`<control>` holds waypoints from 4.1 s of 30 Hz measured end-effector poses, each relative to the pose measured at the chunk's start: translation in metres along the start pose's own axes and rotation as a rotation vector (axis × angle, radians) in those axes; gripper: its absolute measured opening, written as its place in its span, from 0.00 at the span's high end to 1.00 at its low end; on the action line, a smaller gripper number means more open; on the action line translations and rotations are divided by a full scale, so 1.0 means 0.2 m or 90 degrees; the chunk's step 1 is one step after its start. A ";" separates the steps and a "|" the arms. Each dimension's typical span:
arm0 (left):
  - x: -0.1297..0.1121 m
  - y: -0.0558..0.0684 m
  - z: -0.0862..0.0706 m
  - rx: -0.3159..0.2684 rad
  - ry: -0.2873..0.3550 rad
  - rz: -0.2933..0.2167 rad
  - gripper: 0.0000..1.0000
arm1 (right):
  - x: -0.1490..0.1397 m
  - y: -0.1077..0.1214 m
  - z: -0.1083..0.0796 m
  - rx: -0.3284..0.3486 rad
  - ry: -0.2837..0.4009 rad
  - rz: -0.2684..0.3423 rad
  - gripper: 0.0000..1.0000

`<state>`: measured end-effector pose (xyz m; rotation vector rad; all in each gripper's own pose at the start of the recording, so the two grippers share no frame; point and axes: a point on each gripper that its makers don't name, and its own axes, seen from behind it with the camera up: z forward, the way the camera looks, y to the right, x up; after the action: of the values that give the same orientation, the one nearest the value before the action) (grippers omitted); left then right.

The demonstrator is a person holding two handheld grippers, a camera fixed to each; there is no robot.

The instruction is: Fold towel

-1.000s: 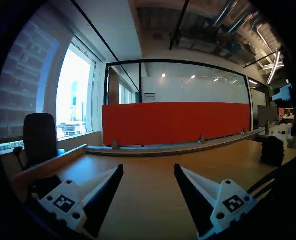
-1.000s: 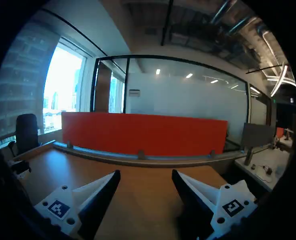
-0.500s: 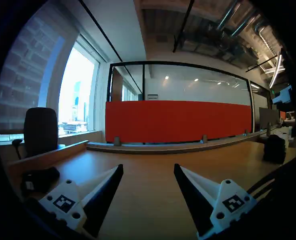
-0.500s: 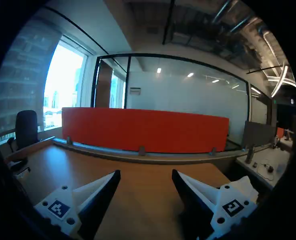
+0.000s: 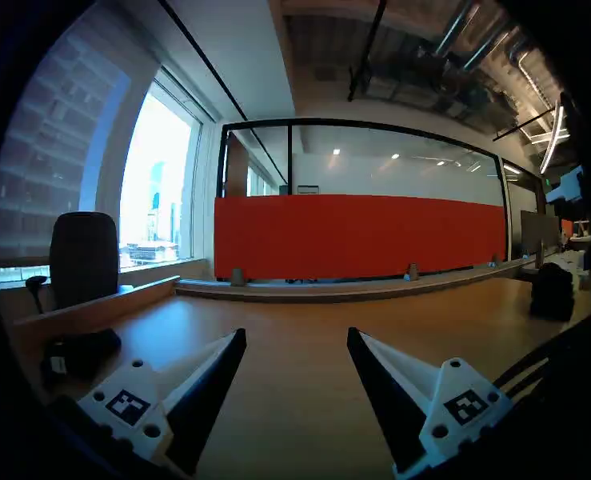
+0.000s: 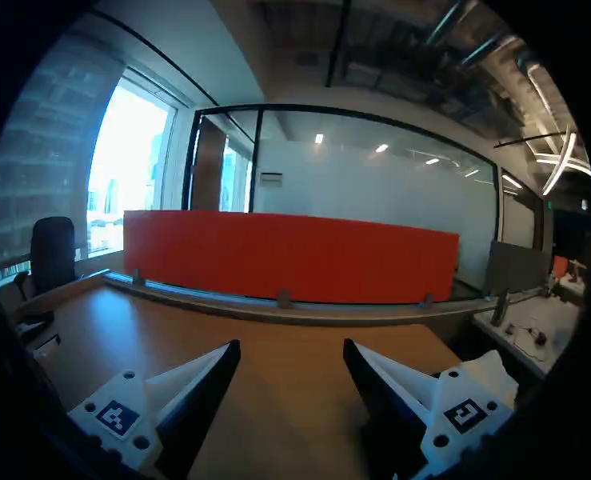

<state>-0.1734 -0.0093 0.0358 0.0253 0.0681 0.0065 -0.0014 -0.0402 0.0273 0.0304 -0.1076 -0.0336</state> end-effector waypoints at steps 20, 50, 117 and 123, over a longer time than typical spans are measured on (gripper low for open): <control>-0.03 0.01 0.02 -0.003 -0.018 0.002 0.06 | 0.02 0.03 -0.03 0.010 0.009 0.005 0.01; -0.05 0.01 0.03 -0.003 -0.018 0.003 0.06 | -0.02 0.23 0.00 -0.010 0.078 0.063 0.01; -0.06 0.03 0.02 -0.003 -0.017 0.003 0.06 | -0.72 0.23 0.07 -0.031 0.077 0.059 0.01; -0.06 0.03 0.03 -0.003 -0.017 0.003 0.06 | -0.72 0.21 0.07 -0.029 0.079 0.048 0.01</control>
<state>-0.1854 -0.0039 0.0419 0.0208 0.0407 0.0105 -0.1442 0.0060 0.0263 -0.0178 0.0163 0.0407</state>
